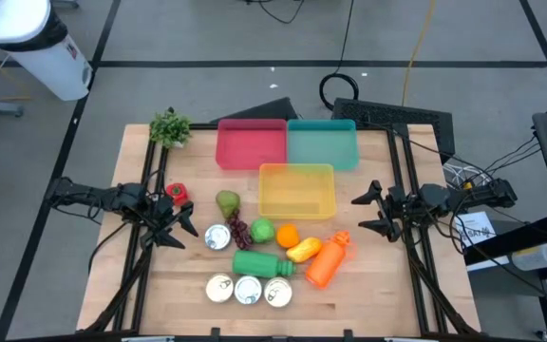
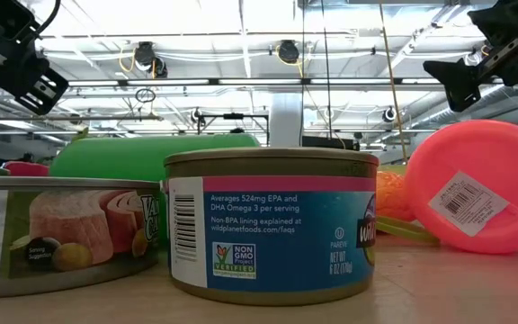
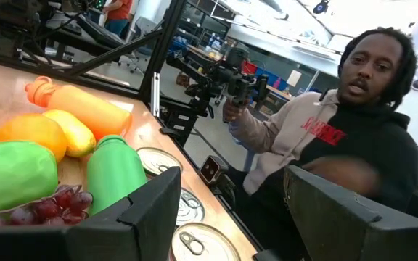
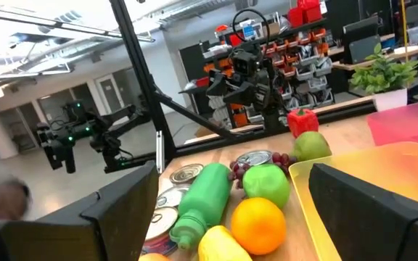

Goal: Pick & Place Food Item
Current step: Put the orange water bottle into the green bin

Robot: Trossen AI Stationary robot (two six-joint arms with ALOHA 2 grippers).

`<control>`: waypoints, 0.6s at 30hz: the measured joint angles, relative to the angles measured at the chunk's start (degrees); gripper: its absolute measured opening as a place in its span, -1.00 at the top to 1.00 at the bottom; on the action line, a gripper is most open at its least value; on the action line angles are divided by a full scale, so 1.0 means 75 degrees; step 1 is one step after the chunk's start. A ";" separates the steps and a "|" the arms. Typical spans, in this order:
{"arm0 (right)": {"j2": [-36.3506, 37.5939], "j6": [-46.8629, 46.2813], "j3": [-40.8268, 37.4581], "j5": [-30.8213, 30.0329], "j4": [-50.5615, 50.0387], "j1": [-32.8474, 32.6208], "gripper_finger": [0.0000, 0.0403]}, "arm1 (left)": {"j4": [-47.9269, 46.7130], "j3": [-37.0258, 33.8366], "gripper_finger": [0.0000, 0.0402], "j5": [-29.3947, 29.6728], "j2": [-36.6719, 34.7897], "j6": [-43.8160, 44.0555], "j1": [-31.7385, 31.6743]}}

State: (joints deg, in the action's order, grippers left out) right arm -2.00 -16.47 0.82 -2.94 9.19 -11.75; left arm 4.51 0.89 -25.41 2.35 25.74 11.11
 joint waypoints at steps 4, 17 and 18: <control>0.0000 0.0699 0.0000 0.0004 -0.0002 0.0003 -0.68 | 0.0002 0.0000 -0.26 0.0001 0.0000 0.0003 0.0000; -0.0013 0.0322 0.0000 -0.0149 0.0296 0.0003 -0.68 | 0.0000 0.0000 -0.26 0.0000 0.0000 0.0000 0.0000; -0.0017 0.0319 -0.0001 -0.0207 0.0406 0.0006 -0.68 | 0.0001 0.0000 -0.26 0.0001 0.0000 0.0003 0.0000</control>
State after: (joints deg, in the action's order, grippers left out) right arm -2.13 -14.07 0.81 -4.49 12.24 -11.70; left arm 4.52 0.89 -25.40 2.35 25.76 11.11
